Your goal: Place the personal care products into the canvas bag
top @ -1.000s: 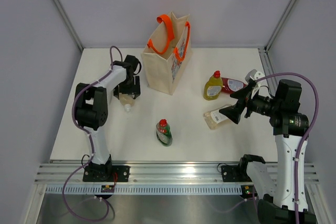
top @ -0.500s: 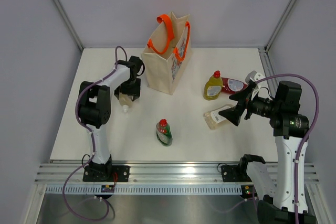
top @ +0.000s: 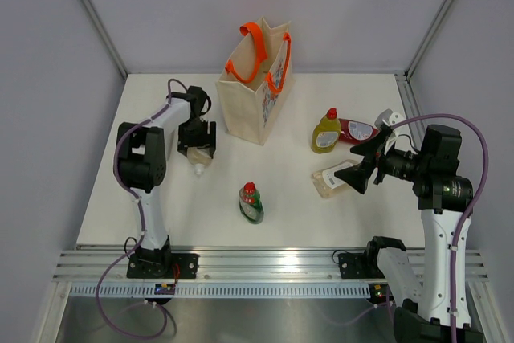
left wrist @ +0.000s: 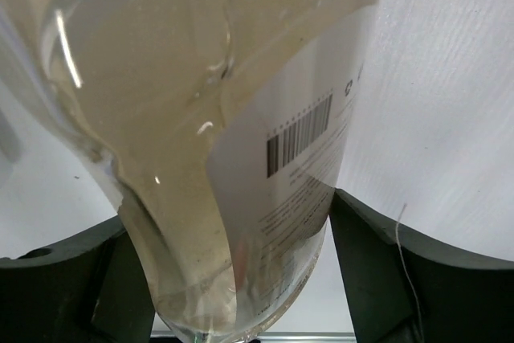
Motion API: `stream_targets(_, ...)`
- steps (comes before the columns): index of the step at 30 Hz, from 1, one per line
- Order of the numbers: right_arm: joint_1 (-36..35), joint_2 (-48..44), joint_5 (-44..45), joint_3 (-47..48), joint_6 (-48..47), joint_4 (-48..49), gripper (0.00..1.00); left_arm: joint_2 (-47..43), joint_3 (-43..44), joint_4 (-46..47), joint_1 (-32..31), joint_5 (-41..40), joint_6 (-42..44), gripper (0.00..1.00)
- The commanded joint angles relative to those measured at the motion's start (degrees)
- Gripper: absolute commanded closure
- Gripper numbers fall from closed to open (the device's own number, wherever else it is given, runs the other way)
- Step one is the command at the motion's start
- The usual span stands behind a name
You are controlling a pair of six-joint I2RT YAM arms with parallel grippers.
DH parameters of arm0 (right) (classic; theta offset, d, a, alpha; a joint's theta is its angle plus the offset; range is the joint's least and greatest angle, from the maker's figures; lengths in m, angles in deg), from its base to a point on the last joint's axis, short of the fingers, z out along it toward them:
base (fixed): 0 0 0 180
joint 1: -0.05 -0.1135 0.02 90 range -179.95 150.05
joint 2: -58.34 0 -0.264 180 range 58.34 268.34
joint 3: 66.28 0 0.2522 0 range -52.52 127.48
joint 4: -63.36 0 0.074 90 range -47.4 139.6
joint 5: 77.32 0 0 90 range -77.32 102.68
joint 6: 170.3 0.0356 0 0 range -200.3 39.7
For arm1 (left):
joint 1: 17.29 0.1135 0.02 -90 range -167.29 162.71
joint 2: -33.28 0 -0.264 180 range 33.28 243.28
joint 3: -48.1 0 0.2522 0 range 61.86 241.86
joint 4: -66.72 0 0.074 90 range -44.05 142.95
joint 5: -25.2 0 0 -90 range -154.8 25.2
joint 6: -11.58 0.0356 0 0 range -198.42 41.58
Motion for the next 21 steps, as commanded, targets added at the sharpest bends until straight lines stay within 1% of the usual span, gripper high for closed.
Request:
stream_targets(1,-0.01,-0.19,-2.06,-0.12,-0.33,-0.56,0.01,1.44,-0.86,2.36,1.57,6.03,-1.29,0.68)
stream_targets(2,-0.01,-0.19,-1.97,-0.12,-0.59,-0.56,0.01,1.09,-1.47,2.81,1.84,7.60,-1.65,0.94)
stream_targets(3,-0.09,-0.19,-1.97,-0.12,-0.77,-0.82,0.01,0.66,-2.00,3.42,2.27,8.74,-2.00,1.00)
stream_targets(7,-0.01,-0.19,-2.14,-0.20,-1.29,-1.61,0.01,-2.94,-5.16,8.42,5.17,17.35,-3.32,1.00)
stream_targets(8,-0.01,-0.19,-2.23,-0.20,-1.56,-1.87,0.00,-3.74,-6.04,9.57,5.87,21.20,-3.58,1.00)
stream_targets(10,-0.01,-0.37,-2.23,-0.29,-1.64,-2.14,0.00,-5.23,-8.94,12.81,7.63,24.39,-4.81,1.00)
stream_targets(11,-0.01,-0.37,-2.32,-0.47,-1.82,-2.23,0.01,-6.46,-9.82,13.70,8.07,27.62,-4.90,1.00)
stream_targets(17,-0.01,-0.45,-2.85,-1.43,-1.21,-1.97,0.00,-9.72,-17.64,22.05,10.71,37.74,-8.33,1.00)
stream_targets(21,-0.01,-0.45,-2.76,-1.52,-1.29,-2.23,0.01,-11.29,-21.77,28.46,11.77,43.02,-12.53,1.00)
